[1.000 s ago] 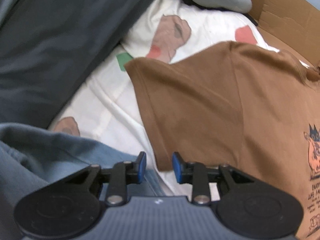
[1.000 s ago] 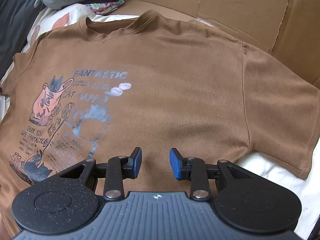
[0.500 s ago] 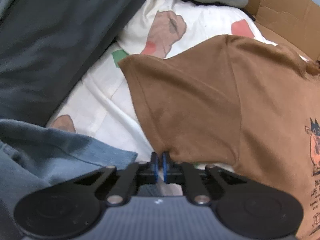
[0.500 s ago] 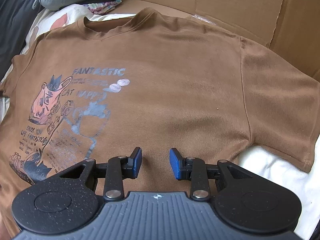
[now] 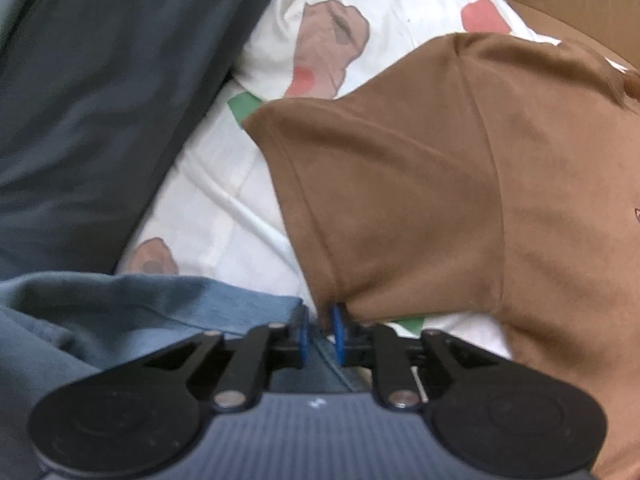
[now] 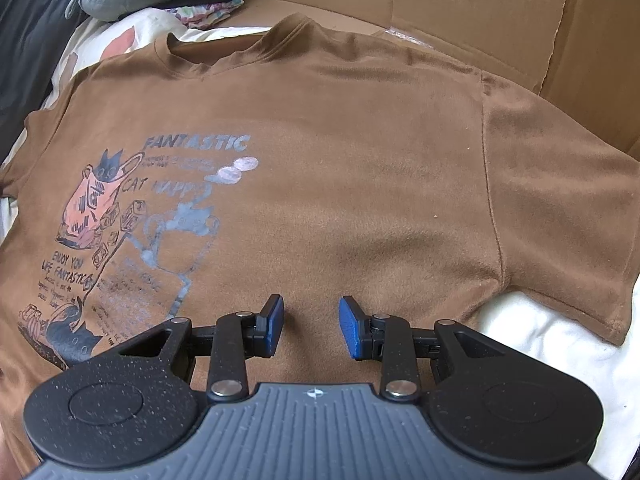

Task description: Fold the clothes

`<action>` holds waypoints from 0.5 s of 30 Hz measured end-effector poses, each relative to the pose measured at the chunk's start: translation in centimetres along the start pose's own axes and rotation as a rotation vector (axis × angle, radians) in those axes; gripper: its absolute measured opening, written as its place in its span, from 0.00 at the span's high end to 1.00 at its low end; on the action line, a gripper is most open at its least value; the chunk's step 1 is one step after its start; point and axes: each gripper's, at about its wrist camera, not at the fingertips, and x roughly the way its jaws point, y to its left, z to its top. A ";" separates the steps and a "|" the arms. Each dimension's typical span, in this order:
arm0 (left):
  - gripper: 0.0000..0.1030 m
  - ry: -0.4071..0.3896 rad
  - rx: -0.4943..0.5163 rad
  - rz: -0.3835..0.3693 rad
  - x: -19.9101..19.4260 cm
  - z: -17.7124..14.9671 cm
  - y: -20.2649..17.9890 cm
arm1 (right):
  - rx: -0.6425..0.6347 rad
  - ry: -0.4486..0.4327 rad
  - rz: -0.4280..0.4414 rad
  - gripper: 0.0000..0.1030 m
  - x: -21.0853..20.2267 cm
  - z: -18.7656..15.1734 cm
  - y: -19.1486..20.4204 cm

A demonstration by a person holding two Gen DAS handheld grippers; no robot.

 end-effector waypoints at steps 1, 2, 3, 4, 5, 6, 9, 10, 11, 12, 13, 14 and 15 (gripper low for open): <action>0.83 0.000 0.003 0.005 -0.3 0.2 0.1 | 0.003 -0.003 0.001 0.64 0.0 0.0 -0.1; 0.82 -0.008 0.014 0.019 -0.6 0.5 0.1 | 0.007 -0.006 0.001 0.64 0.0 0.0 -0.1; 0.81 -0.023 0.022 0.029 -0.8 1.0 0.1 | 0.010 -0.010 0.002 0.64 0.0 0.0 -0.1; 0.81 -0.038 0.028 0.036 -1.0 1.5 0.2 | 0.012 -0.014 0.002 0.64 0.0 0.0 -0.1; 0.81 -0.053 0.034 0.043 -1.2 2.0 0.2 | 0.013 -0.016 0.003 0.64 0.0 0.1 -0.1; 0.81 -0.065 0.034 0.043 -1.3 2.6 0.2 | 0.014 -0.018 0.003 0.64 0.0 0.1 -0.1; 0.81 -0.103 0.028 0.011 -0.7 3.8 -0.1 | 0.015 -0.025 0.005 0.64 -0.1 0.2 -0.2; 0.81 -0.115 0.026 -0.001 -0.5 4.2 -0.2 | 0.014 -0.027 0.004 0.64 -0.1 0.3 -0.1; 0.80 -0.128 0.024 -0.012 -0.3 4.5 -0.3 | 0.014 -0.027 0.003 0.64 -0.1 0.3 -0.1; 0.79 -0.141 0.023 -0.024 -0.1 4.9 -0.4 | 0.015 -0.027 0.002 0.63 -0.1 0.3 -0.2; 0.79 -0.154 0.021 -0.036 0.1 5.3 -0.5 | 0.015 -0.027 0.001 0.64 -0.1 0.2 -0.2; 0.79 -0.166 0.019 -0.047 0.4 5.7 -0.6 | 0.016 -0.026 0.000 0.64 -0.1 0.2 -0.2; 0.79 -0.179 0.017 -0.059 0.6 6.1 -0.7 | 0.016 -0.026 -0.001 0.64 -0.2 0.2 -0.2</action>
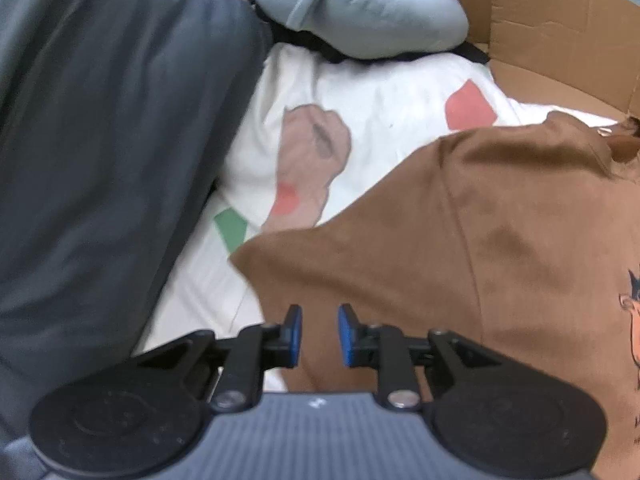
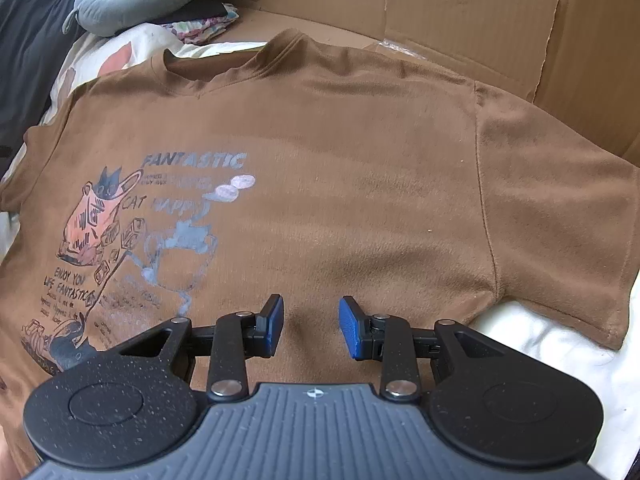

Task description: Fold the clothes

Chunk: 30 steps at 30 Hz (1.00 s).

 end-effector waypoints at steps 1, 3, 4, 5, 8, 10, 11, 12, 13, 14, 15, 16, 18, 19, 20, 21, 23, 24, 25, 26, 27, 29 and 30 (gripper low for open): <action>0.79 -0.013 -0.002 -0.011 0.3 0.3 -0.1 | 0.001 0.000 -0.001 0.63 0.0 0.0 0.0; 0.79 -0.039 -0.007 -0.034 0.8 1.0 -0.3 | 0.002 0.001 -0.003 0.64 0.0 -0.1 0.0; 0.79 -0.052 -0.010 -0.045 1.1 1.4 -0.3 | 0.002 0.001 -0.004 0.64 0.0 -0.1 0.0; 0.79 -0.062 -0.008 -0.048 1.5 1.5 -0.5 | 0.003 0.002 -0.005 0.64 -0.1 -0.1 0.0; 0.79 -0.055 0.012 -0.034 3.2 2.1 -0.7 | 0.004 0.003 -0.006 0.64 0.0 -0.2 0.0; 0.79 -0.038 0.016 -0.041 4.4 2.4 -0.7 | 0.004 0.005 -0.006 0.63 0.1 -0.2 0.0; 0.79 -0.028 0.015 -0.042 5.0 2.5 -0.6 | 0.005 0.005 -0.006 0.64 0.1 -0.2 0.0; 0.79 -0.019 0.013 -0.042 5.6 2.5 -0.6 | 0.006 0.006 -0.007 0.64 0.1 -0.2 0.0; 0.79 -0.010 0.012 -0.043 6.2 2.6 -0.6 | 0.007 0.006 -0.007 0.63 0.1 -0.2 0.0; 0.79 -0.009 0.013 -0.043 6.6 2.6 -0.6 | 0.009 0.005 -0.007 0.63 0.2 -0.3 0.0; 0.79 -0.011 0.020 -0.040 6.9 2.7 -0.7 | 0.010 0.005 -0.007 0.63 0.2 -0.3 0.0; 0.79 -0.012 0.031 -0.034 7.1 2.9 -0.9 | 0.011 0.004 -0.008 0.63 0.2 -0.3 0.0; 0.79 -0.013 0.048 -0.022 7.5 3.1 -1.2 | 0.013 0.001 -0.009 0.63 0.2 -0.2 0.0; 0.79 -0.013 0.052 -0.019 7.7 3.2 -1.2 | 0.014 0.000 -0.010 0.63 0.2 -0.2 0.0; 0.79 -0.021 0.048 -0.015 7.5 3.4 -1.2 | 0.014 -0.002 -0.011 0.63 0.2 -0.2 0.0; 0.77 -0.031 0.042 -0.012 7.2 3.6 -1.3 | 0.015 -0.003 -0.012 0.64 0.2 -0.2 0.0; 0.76 -0.052 0.028 -0.004 6.6 4.0 -1.4 | 0.016 -0.006 -0.014 0.63 0.2 -0.1 0.1; 0.77 -0.062 0.022 -0.001 6.3 4.2 -1.4 | 0.016 -0.010 -0.015 0.63 0.2 0.0 0.1; 0.80 -0.072 0.015 0.003 6.0 4.4 -1.5 | 0.015 -0.017 -0.015 0.63 0.1 0.0 0.1; 0.80 -0.083 0.008 0.007 5.6 4.6 -1.5 | 0.013 -0.024 -0.016 0.63 0.0 0.2 0.2; 0.80 -0.093 0.002 0.010 5.3 4.8 -1.6 | 0.013 -0.031 -0.017 0.63 -0.1 0.3 0.2; 0.79 -0.130 0.013 -0.020 4.2 5.1 -2.5 | 0.009 -0.054 -0.008 0.63 -0.3 0.6 0.1; 0.79 -0.150 0.020 -0.038 3.7 5.3 -3.1 | 0.010 -0.061 -0.010 0.63 -0.3 0.7 0.1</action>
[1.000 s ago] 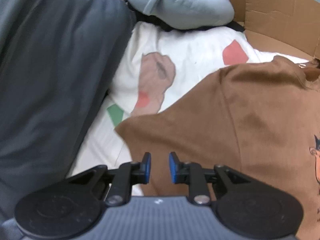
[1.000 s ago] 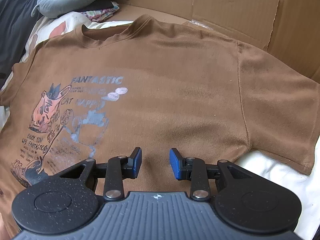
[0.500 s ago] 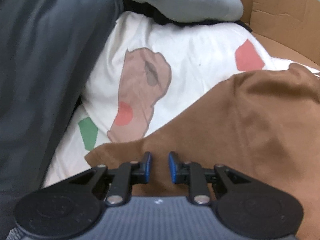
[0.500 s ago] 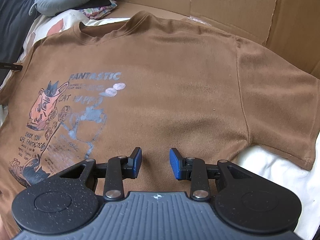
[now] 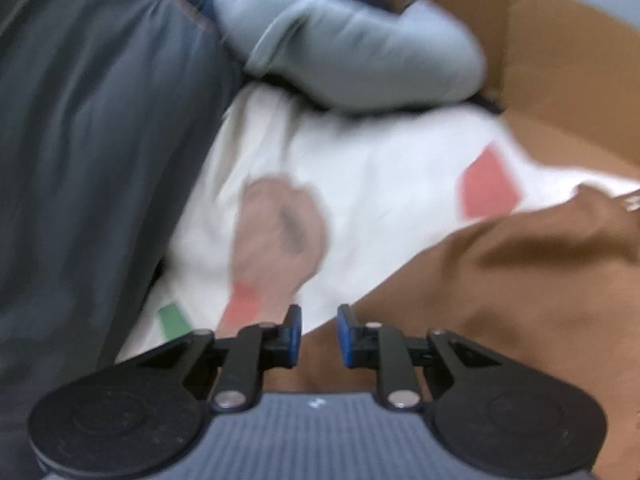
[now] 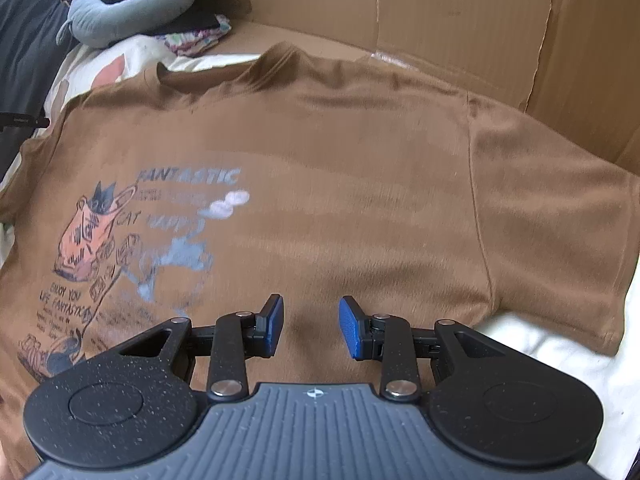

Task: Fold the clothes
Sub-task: 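Close the left tool on the hem while the right tool moves to the collar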

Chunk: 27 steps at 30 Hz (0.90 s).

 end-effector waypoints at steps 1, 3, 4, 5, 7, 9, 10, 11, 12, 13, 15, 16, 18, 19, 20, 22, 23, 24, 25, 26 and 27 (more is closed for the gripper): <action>0.79 -0.020 0.006 -0.018 -0.5 0.2 -0.6 | 0.000 -0.007 -0.001 0.63 0.0 0.2 0.0; 0.79 -0.046 0.017 -0.051 -0.9 0.5 -1.8 | -0.005 -0.021 -0.001 0.63 -0.1 0.8 0.0; 0.79 -0.054 0.019 -0.067 -1.0 0.6 -2.4 | -0.006 -0.029 0.000 0.63 -0.1 1.1 0.0; 0.79 -0.059 0.021 -0.079 -1.0 0.7 -2.8 | -0.005 -0.038 -0.001 0.63 0.0 1.5 0.1; 0.79 -0.066 0.025 -0.102 -0.8 0.9 -3.7 | -0.010 -0.053 0.000 0.63 0.1 2.2 0.3; 0.80 -0.065 0.016 -0.109 -0.2 0.9 -3.8 | -0.030 -0.062 0.003 0.63 0.4 3.0 0.7; 0.80 -0.063 0.010 -0.111 0.1 0.9 -3.8 | -0.041 -0.067 0.005 0.62 0.5 3.4 0.9; 0.80 -0.062 0.004 -0.113 0.4 0.9 -3.8 | -0.049 -0.071 0.006 0.62 0.7 3.7 1.2; 0.81 -0.060 -0.001 -0.115 0.7 0.9 -3.8 | -0.059 -0.075 0.006 0.62 0.8 4.1 1.5; 0.82 -0.059 -0.007 -0.117 1.0 0.9 -3.8 | -0.073 -0.080 0.004 0.61 1.0 4.4 1.9; 0.82 -0.056 -0.018 -0.121 1.6 0.9 -3.8 | -0.096 -0.084 0.018 0.57 1.3 5.3 2.8; 0.84 -0.055 -0.023 -0.123 1.9 0.9 -3.8 | -0.104 -0.085 0.027 0.55 1.4 5.8 3.3; 0.86 -0.052 -0.034 -0.127 2.5 0.9 -3.8 | -0.119 -0.082 0.047 0.55 1.7 6.8 4.3; 0.87 -0.051 -0.040 -0.130 2.8 0.9 -3.8 | -0.124 -0.080 0.055 0.55 1.8 7.4 4.8; 0.88 -0.049 -0.045 -0.132 3.1 0.9 -3.8 | -0.127 -0.078 0.063 0.55 2.1 8.1 5.4; 0.93 -0.046 -0.056 -0.136 3.7 0.9 -3.8 | -0.134 -0.074 0.077 0.55 2.6 9.6 6.5; 0.93 -0.045 -0.062 -0.138 4.0 0.9 -3.8 | -0.137 -0.072 0.084 0.55 2.9 10.3 7.1; 0.93 -0.048 -0.069 -0.141 4.0 1.0 -3.8 | -0.139 -0.071 0.091 0.55 3.1 11.0 7.7; 0.94 -0.052 -0.076 -0.144 4.0 1.0 -3.7 | -0.137 -0.071 0.098 0.55 3.5 11.7 8.2; 0.94 -0.055 -0.082 -0.148 3.9 1.0 -3.6 | -0.137 -0.073 0.105 0.55 3.8 12.5 8.8; 0.94 -0.059 -0.090 -0.153 3.9 1.1 -3.6 | -0.141 -0.077 0.112 0.55 4.2 13.3 9.5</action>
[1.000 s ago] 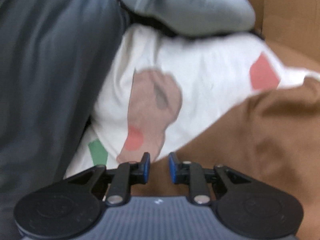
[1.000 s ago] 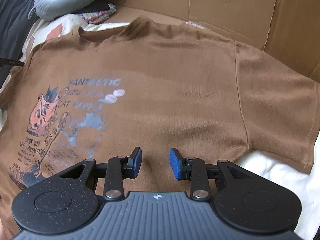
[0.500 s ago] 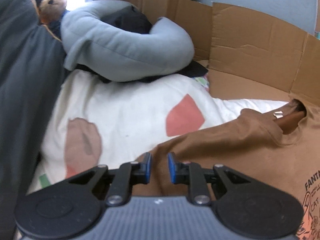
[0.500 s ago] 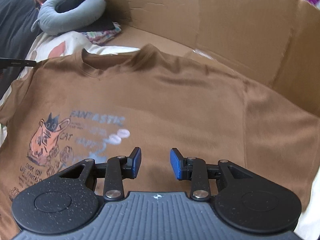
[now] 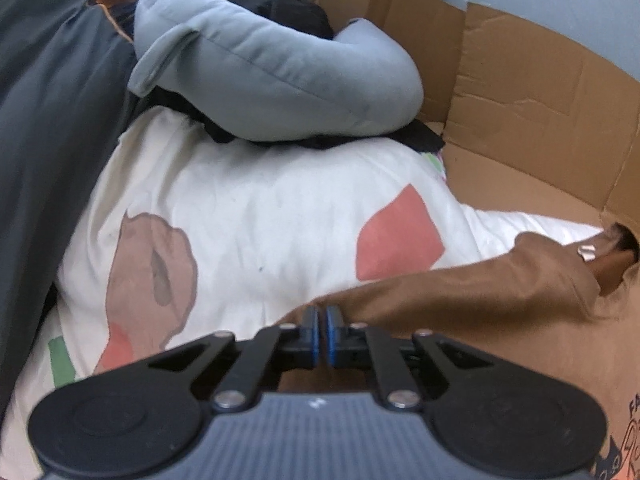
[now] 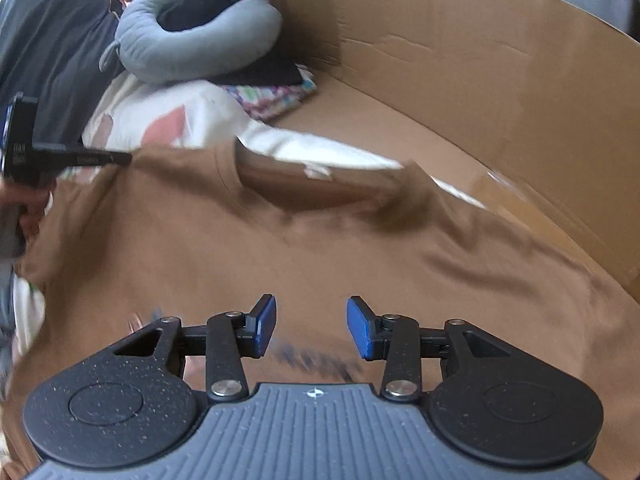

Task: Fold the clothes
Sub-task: 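Close the left tool on the hem while the right tool moves to the collar, then close the right tool on the T-shirt collar while the left tool holds the hem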

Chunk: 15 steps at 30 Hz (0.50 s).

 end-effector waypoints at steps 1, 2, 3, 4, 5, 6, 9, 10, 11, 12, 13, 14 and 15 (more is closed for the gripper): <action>0.94 -0.006 -0.004 -0.005 -0.2 0.0 0.0 | -0.007 -0.006 0.005 0.55 0.5 0.9 0.5; 0.94 -0.013 -0.008 -0.010 -0.3 0.0 0.0 | -0.014 -0.013 0.008 0.55 1.1 1.7 1.1; 0.93 -0.019 -0.011 -0.015 -0.5 0.0 0.0 | -0.012 -0.018 0.011 0.55 1.6 2.5 1.5; 0.93 -0.023 -0.013 -0.020 -0.6 -0.1 -0.1 | -0.003 -0.023 0.015 0.55 2.2 3.2 1.7; 0.92 -0.027 -0.016 -0.025 -0.7 -0.1 -0.1 | 0.006 -0.028 0.018 0.55 2.8 3.8 2.0; 0.92 -0.030 -0.018 -0.031 -0.8 -0.1 -0.2 | 0.015 -0.033 0.022 0.55 3.4 4.5 2.3; 0.92 -0.034 -0.032 -0.062 -1.0 -0.2 -0.3 | 0.042 -0.048 0.034 0.55 5.1 6.5 3.1; 0.92 -0.033 -0.034 -0.072 -0.9 -0.2 -0.4 | 0.051 -0.053 0.037 0.55 5.7 7.2 3.4; 0.92 -0.033 -0.036 -0.082 -0.9 -0.2 -0.5 | 0.065 -0.057 0.041 0.55 6.3 7.8 3.6; 0.92 -0.032 -0.036 -0.092 -0.8 -0.2 -0.7 | 0.082 -0.057 0.044 0.55 6.8 8.2 3.6; 0.92 -0.031 -0.035 -0.101 -0.7 -0.2 -1.0 | 0.097 -0.056 0.047 0.55 7.4 8.6 3.7; 0.92 -0.031 -0.034 -0.111 -0.5 -0.2 -1.2 | 0.113 -0.054 0.051 0.55 7.9 9.0 3.7; 0.92 -0.030 -0.034 -0.121 -0.4 -0.2 -1.5 | 0.128 -0.052 0.055 0.55 8.4 9.4 3.8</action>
